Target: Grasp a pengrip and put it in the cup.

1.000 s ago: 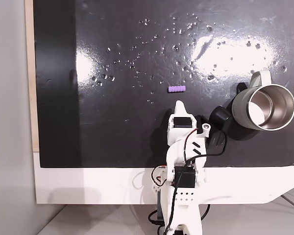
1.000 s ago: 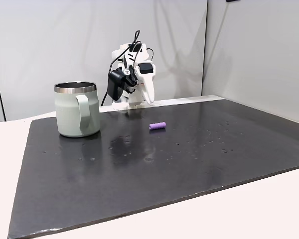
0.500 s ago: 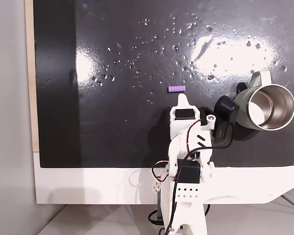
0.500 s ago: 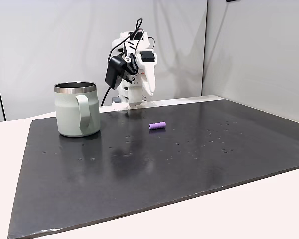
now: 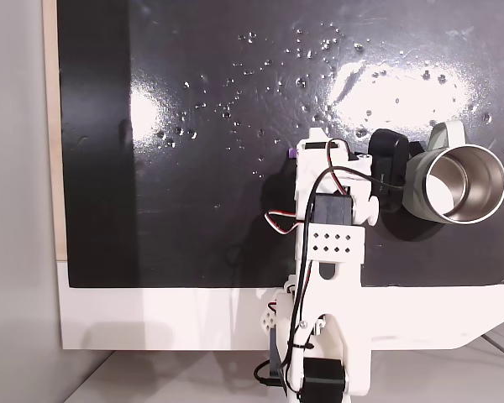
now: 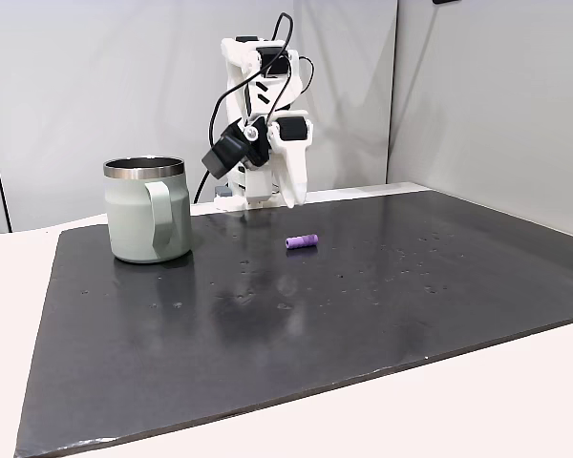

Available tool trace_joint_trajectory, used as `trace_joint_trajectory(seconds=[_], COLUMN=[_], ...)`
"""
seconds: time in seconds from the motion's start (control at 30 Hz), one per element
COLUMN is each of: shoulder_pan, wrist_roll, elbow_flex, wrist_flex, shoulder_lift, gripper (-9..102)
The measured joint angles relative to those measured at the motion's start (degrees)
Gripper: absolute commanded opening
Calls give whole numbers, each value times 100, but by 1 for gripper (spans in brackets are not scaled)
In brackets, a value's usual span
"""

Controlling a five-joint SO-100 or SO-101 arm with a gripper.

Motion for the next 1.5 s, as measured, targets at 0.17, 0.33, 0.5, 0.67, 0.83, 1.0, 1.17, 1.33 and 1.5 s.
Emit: trace_joint_trajectory(seconds=[0.17, 0.33, 0.5, 0.67, 0.83, 1.0, 1.17, 1.33, 1.5], shoulder_pan=[0, -9, -70, -97, -105, -105, -88, 70, 439], wrist_roll=[79, 176, 281, 272, 308, 378, 448, 501, 519], elbow_flex=[-431, -765, -1028, -1213, -1213, -1230, -1380, -2145, -3120], wrist_flex=[0, -26, -88, -149, -149, -114, 510, 1573, 2663], shoulder_lift=[-976, -1828, -2408, -2795, -2856, -2733, -2004, -1055, -580], gripper=[16, 16, 15, 0, 0, 0, 0, 0, 0])
